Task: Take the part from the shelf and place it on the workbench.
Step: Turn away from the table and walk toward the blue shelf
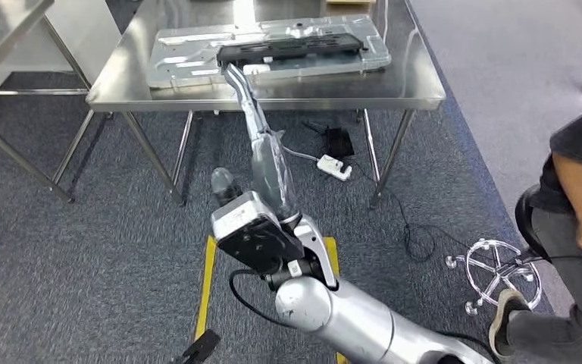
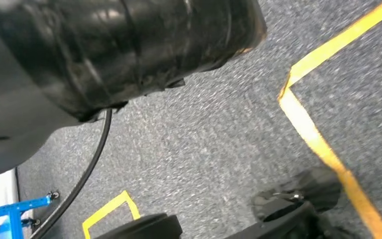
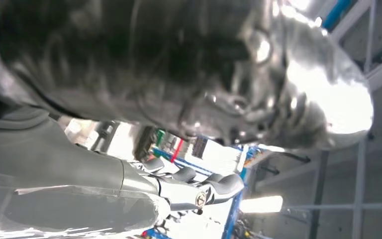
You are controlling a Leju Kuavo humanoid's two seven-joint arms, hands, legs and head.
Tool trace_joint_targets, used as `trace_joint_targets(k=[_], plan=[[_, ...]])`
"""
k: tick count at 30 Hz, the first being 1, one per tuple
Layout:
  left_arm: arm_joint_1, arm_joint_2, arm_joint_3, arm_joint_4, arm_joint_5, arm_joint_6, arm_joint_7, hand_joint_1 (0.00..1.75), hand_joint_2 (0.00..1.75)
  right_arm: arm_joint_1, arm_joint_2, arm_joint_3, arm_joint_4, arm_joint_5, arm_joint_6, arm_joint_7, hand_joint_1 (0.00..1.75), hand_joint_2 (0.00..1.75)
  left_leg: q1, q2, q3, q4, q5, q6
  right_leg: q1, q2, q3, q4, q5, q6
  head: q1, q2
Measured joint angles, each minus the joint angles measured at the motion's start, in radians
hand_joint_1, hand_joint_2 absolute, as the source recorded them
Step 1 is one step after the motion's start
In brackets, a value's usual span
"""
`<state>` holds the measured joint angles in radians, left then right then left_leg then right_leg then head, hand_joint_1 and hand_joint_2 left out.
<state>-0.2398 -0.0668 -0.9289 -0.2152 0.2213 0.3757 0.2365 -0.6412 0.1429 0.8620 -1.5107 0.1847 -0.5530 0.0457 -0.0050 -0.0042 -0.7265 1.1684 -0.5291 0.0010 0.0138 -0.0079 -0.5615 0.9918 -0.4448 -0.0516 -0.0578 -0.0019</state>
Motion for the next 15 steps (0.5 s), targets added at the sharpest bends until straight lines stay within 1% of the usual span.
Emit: trace_joint_targets(k=[1,2,3,4,5,6,7,8,9,10,11,12,13,14,15], plan=[[0.0,0.0,0.0,0.0,-0.001,-0.002,0.0,0.0,0.0,0.001,-0.001,0.004,0.004,-0.015,0.028,0.01,0.0,0.0,0.005,0.0,-0.011,0.062,-0.031,-0.006,0.0,0.0,-0.016,0.001,0.011,-0.001,0.0,0.0],[0.0,0.0,0.0,0.0,-0.002,-0.004,-0.001,0.0,0.0,0.007,-0.003,0.009,0.01,-0.042,0.063,0.019,0.0,0.0,0.009,0.0,-0.014,0.107,-0.037,-0.011,0.0,0.0,-0.032,0.003,0.023,0.0,0.0,0.0],[0.0,0.0,0.0,0.0,-0.004,-0.006,-0.002,0.0,0.0,0.016,-0.006,0.012,0.018,-0.075,0.096,0.024,0.0,0.0,0.013,0.0,-0.003,0.126,-0.021,-0.015,0.0,0.0,-0.05,0.005,0.034,0.002,-0.001,0.0],[0.0,0.0,0.0,0.0,-0.005,-0.008,-0.005,0.0,0.0,0.028,-0.009,0.015,0.031,-0.112,0.123,0.024,0.0,0.0,0.016,0.0,0.024,0.113,0.01,-0.016,0.0,0.0,-0.068,0.008,0.046,0.004,-0.001,0.0],[-0.001,0.0,0.0,0.0,-0.006,-0.009,-0.007,0.0,0.0,0.042,-0.013,0.016,0.048,-0.147,0.139,0.02,0.0,0.0,0.017,0.0,0.067,0.067,0.035,-0.016,0.0,0.0,-0.084,0.01,0.058,0.007,-0.001,0.0],[-0.002,0.0,0.0,0.0,-0.007,-0.011,-0.01,0.0,0.0,0.055,-0.017,0.017,0.069,-0.173,0.145,0.013,0.0,0.0,0.017,0.0,0.126,-0.004,0.039,-0.013,0.001,0.001,-0.098,0.013,0.068,0.011,-0.001,0.0],[-0.004,0.0,0.0,0.0,-0.009,-0.014,-0.012,0.0,0.0,0.068,-0.022,0.017,0.098,-0.197,0.144,0.0,0.0,0.0,0.016,-0.001,0.184,-0.084,0.026,-0.008,0.001,0.0,-0.108,0.015,0.078,0.016,0.0,0.0],[-0.006,0.0,0.0,0.0,-0.01,-0.016,-0.014,0.0,0.0,0.082,-0.028,0.017,0.133,-0.219,0.142,-0.021,0.0,0.0,0.012,-0.002,0.225,-0.144,0.011,-0.001,0.001,-0.001,-0.112,0.013,0.089,0.021,0.001,0.0],[-0.008,0.0,-0.001,0.0,-0.01,-0.02,-0.015,0.0,0.0,0.096,-0.034,0.017,0.175,-0.246,0.139,-0.051,0.0,0.0,0.009,-0.003,0.248,-0.184,-0.003,0.005,0.001,-0.002,-0.114,0.01,0.099,0.027,0.0,0.0],[-0.009,0.0,-0.002,0.0,-0.01,-0.023,-0.016,0.0,0.0,0.112,-0.04,0.016,0.222,-0.279,0.138,-0.096,0.0,0.0,0.006,-0.003,0.248,-0.201,0.0,0.012,-0.001,-0.003,-0.115,0.006,0.11,0.033,0.001,0.0],[-0.009,0.0,-0.002,0.0,-0.008,-0.026,-0.017,0.0,0.0,0.131,-0.047,0.013,0.27,-0.312,0.136,-0.154,0.0,0.0,0.007,-0.001,0.241,-0.201,0.012,0.019,-0.003,-0.003,-0.118,0.004,0.113,0.039,0.001,0.0],[-0.01,0.0,-0.002,0.0,-0.007,-0.028,-0.018,0.0,0.0,0.15,-0.054,0.008,0.314,-0.34,0.133,-0.215,0.0,0.0,0.008,0.0,0.233,-0.205,0.024,0.027,-0.004,-0.002,-0.126,0.013,0.097,0.045,0.002,0.0],[-0.01,-0.001,-0.002,0.0,-0.006,-0.031,-0.019,0.0,0.0,0.169,-0.062,0.0,0.351,-0.36,0.128,-0.275,0.0,0.0,0.009,0.002,0.221,-0.207,0.038,0.036,-0.005,0.0,-0.14,0.039,0.06,0.05,0.004,0.0],[-0.011,-0.001,-0.002,0.0,-0.006,-0.034,-0.019,0.0,0.0,0.184,-0.069,-0.008,0.376,-0.37,0.12,-0.32,0.0,0.0,0.01,0.004,0.208,-0.207,0.051,0.043,-0.007,0.002,-0.156,0.085,0.006,0.054,0.006,0.0],[-0.011,-0.001,-0.002,0.0,-0.006,-0.037,-0.02,0.0,0.0,0.195,-0.075,-0.015,0.391,-0.369,0.111,-0.346,0.0,0.0,0.009,0.004,0.191,-0.205,0.063,0.047,-0.008,0.004,-0.174,0.149,-0.05,0.057,0.008,0.0]])
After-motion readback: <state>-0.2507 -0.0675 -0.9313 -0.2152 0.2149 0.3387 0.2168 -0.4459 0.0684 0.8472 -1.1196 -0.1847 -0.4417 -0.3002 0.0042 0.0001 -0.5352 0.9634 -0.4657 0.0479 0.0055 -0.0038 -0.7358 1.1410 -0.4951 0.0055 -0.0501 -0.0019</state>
